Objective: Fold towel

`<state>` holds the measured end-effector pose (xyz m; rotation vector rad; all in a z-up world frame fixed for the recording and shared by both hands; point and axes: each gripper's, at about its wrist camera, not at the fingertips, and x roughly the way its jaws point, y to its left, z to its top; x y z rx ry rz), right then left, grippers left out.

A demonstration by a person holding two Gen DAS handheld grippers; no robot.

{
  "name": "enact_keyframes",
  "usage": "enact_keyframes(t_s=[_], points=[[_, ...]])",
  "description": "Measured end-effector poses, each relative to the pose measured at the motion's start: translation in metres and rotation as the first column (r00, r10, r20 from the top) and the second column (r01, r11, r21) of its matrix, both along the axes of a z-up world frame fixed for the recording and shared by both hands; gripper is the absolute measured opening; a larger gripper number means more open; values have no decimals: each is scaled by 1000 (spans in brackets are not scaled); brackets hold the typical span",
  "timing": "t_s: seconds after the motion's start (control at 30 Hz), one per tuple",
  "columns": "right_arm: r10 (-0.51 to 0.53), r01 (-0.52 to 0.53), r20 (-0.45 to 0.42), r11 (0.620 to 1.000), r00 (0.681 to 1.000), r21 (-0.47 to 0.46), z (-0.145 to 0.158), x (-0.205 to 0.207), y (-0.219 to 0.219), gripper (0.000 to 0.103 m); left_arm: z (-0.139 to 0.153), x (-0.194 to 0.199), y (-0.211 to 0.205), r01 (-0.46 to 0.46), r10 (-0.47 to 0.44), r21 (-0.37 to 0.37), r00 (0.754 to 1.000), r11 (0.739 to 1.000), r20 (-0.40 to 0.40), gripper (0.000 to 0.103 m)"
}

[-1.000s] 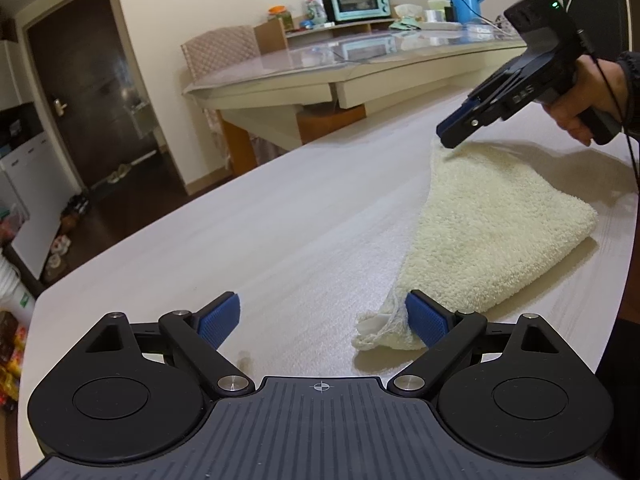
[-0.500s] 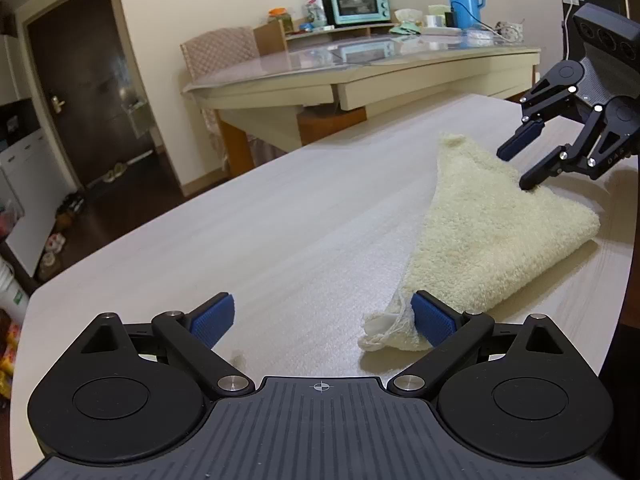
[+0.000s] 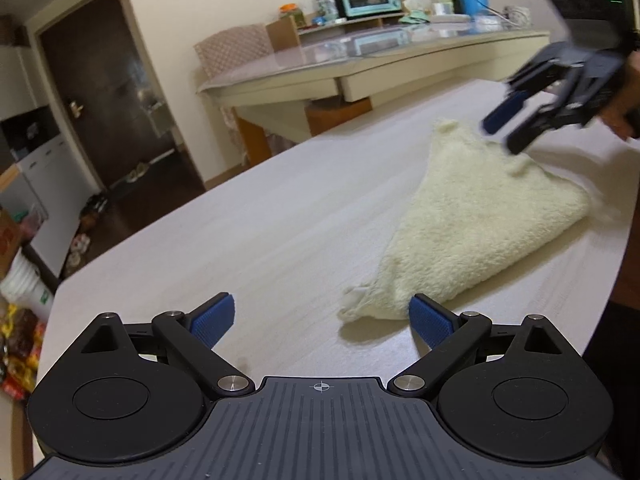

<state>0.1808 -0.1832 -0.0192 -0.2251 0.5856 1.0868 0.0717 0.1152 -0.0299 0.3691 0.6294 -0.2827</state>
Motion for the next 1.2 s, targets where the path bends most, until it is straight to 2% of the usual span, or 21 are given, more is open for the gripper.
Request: enact_keyframes(t_s=[0.13,0.33,0.7,0.77,0.83,1.07,1.2], points=[[22,-22,11,1000,1000,15,9,-33,-3,52,-1,7,3,-3,3,3,1000,1000,2,98],[36,-36,-8,999,999,19,0,-65,5,54,-2,16,11,-5,4,-37,999,999,-34,99],[26,-26,-62,1000,998,14,-11,-62,17,57,1,17,7,-16,16,1,998,1000,-60,99],[22,-22,-66,1000,998,5,-14,-62,18,61,1,16,7,-11,12,9,998,1000,-56,99],[6,-4,-72,1000,997,19,-14,-64,16,66,1,16,7,-10,11,10,998,1000,-56,99],[-138,138,-17,990,990,13,-6,-65,8,67,0,17,8,-12,12,4,998,1000,-56,101],[-198,199,35,979,980,-36,-7,-62,10,70,0,16,8,-13,13,5,998,1000,-54,101]])
